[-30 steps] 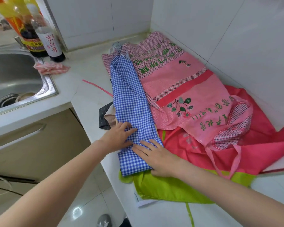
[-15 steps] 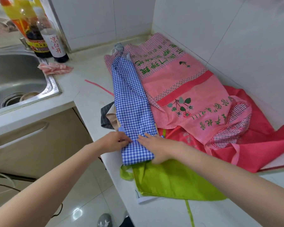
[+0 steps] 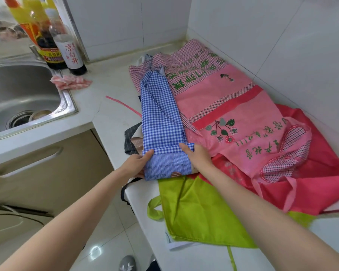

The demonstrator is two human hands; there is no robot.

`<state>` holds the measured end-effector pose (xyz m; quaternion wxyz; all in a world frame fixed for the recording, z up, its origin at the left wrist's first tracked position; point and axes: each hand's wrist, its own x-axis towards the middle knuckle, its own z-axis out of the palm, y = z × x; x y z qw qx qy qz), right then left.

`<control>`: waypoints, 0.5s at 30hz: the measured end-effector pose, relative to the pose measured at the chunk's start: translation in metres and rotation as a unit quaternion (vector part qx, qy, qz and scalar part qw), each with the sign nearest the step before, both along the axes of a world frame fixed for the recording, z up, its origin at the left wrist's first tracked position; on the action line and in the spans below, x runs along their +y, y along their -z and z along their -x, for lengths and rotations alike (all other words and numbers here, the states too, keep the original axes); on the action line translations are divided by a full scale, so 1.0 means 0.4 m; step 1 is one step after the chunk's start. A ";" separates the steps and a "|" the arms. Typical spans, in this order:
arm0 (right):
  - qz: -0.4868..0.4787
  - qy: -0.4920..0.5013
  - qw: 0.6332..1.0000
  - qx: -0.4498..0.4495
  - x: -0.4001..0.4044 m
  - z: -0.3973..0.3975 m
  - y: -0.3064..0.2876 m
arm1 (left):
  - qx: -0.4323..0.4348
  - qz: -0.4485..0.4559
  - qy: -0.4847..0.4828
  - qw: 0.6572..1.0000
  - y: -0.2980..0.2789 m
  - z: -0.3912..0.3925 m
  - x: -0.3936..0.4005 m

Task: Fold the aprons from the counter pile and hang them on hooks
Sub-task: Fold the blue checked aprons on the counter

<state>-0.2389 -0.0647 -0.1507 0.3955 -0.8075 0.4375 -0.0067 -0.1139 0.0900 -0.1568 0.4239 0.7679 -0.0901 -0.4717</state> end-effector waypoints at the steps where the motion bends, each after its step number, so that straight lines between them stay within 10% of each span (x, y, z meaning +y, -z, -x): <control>1: 0.041 0.007 0.999 0.022 0.010 -0.004 0.005 | -0.024 -0.013 -0.012 1.000 0.004 0.002 -0.004; 5: 0.107 0.039 0.991 0.076 0.037 -0.025 0.030 | -0.297 -0.099 0.055 0.948 0.015 0.004 -0.005; 9: 0.111 0.027 0.988 0.102 0.042 -0.032 0.029 | -0.638 0.053 0.223 0.735 0.054 -0.007 -0.010; 15: 0.272 -0.293 0.915 0.056 0.018 0.028 -0.038 | -0.468 -0.036 0.492 0.733 0.073 -0.024 0.009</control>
